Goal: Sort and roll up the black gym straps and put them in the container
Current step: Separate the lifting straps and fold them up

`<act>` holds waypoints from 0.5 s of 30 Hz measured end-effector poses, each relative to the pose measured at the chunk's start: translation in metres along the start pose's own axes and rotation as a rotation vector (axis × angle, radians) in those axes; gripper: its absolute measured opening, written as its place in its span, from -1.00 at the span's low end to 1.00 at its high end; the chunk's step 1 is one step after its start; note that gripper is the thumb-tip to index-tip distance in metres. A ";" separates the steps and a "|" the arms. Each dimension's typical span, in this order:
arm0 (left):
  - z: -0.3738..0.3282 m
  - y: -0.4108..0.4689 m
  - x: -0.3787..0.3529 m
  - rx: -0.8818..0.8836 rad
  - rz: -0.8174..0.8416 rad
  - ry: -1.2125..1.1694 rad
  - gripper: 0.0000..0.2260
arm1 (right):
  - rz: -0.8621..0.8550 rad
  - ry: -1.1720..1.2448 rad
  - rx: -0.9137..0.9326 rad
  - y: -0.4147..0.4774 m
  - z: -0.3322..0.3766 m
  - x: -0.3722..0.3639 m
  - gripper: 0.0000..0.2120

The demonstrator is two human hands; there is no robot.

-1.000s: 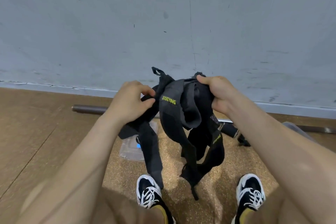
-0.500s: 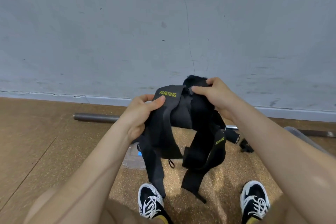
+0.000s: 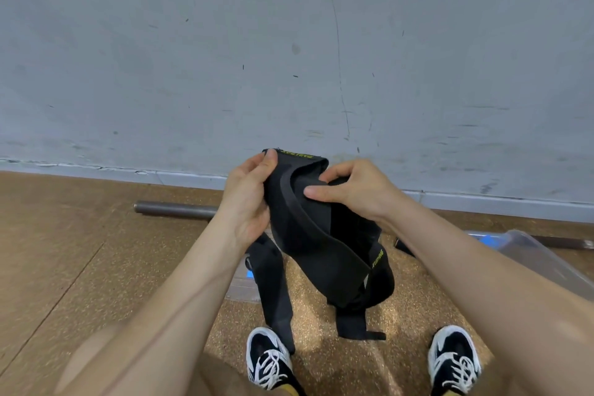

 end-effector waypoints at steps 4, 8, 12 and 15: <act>-0.004 -0.001 -0.005 -0.157 -0.109 1.068 -0.56 | -0.161 -0.201 0.127 0.003 0.011 0.009 -0.86; 0.006 -0.002 -0.009 -0.029 0.029 1.255 -0.49 | -0.305 -0.567 0.300 0.011 0.015 0.029 -0.84; -0.001 -0.013 -0.013 0.073 0.223 1.395 -0.66 | -0.322 -0.645 0.313 0.020 -0.009 0.036 -0.78; -0.002 -0.025 -0.023 -0.025 0.301 1.556 -0.68 | -0.337 -0.626 0.290 0.024 -0.025 0.037 -0.84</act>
Point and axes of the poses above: each hand's wrist, its own y-axis towards the middle knuckle, its own x-axis out of the back of the hand, z = x × y, the point moved 7 cm from there along y, towards the middle knuckle, and after that the axes turned 4 degrees about x, right-handed, at the moved point
